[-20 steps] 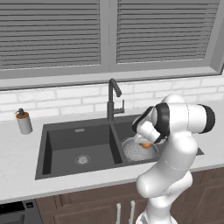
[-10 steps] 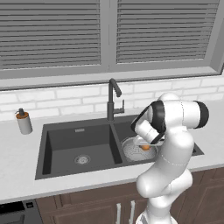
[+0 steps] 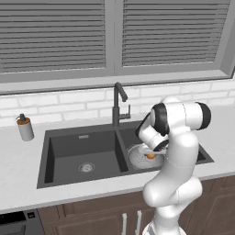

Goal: Put the colander in the sink, put the tangerine in the colander, and turn on the sink faucet and pour water over the colander.

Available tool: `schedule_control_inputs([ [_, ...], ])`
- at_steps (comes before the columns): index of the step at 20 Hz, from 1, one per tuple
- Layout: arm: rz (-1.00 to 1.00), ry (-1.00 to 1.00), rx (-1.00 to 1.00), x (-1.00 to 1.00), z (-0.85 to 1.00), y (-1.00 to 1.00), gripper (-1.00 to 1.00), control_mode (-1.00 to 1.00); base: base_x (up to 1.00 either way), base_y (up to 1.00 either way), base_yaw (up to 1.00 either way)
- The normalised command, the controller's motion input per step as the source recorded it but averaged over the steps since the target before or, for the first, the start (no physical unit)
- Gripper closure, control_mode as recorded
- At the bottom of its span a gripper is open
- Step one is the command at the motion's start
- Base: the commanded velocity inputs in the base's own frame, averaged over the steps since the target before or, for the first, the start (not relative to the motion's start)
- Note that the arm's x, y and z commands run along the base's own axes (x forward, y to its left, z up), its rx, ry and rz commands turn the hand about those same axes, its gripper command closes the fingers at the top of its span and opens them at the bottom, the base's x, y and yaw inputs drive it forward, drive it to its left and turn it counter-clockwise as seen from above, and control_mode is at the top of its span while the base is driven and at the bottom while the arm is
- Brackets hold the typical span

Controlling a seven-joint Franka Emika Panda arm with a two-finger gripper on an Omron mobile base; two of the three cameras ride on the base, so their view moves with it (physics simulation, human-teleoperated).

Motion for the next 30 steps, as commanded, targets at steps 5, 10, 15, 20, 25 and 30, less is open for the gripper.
schedule_control_inputs([
  [5,0.02,0.00,0.00,0.08,-0.18,0.00,1.00,-1.00,0.00,0.00,0.00],
  [10,0.02,0.00,0.00,0.07,-0.19,0.04,1.00,-1.00,0.00,0.00,0.00],
  [15,0.01,-0.04,0.00,-0.02,-0.01,0.14,-1.00,-1.00,0.00,0.00,0.00],
  [20,0.00,-0.06,0.00,-0.17,0.00,0.16,-1.00,-1.00,0.00,0.00,0.00],
  [25,0.00,-0.08,0.00,-0.20,0.00,0.09,-1.00,-1.00,0.00,0.00,0.00],
  [30,0.00,-0.09,0.00,-0.03,0.21,0.00,-1.00,-1.00,0.00,0.00,0.00],
])
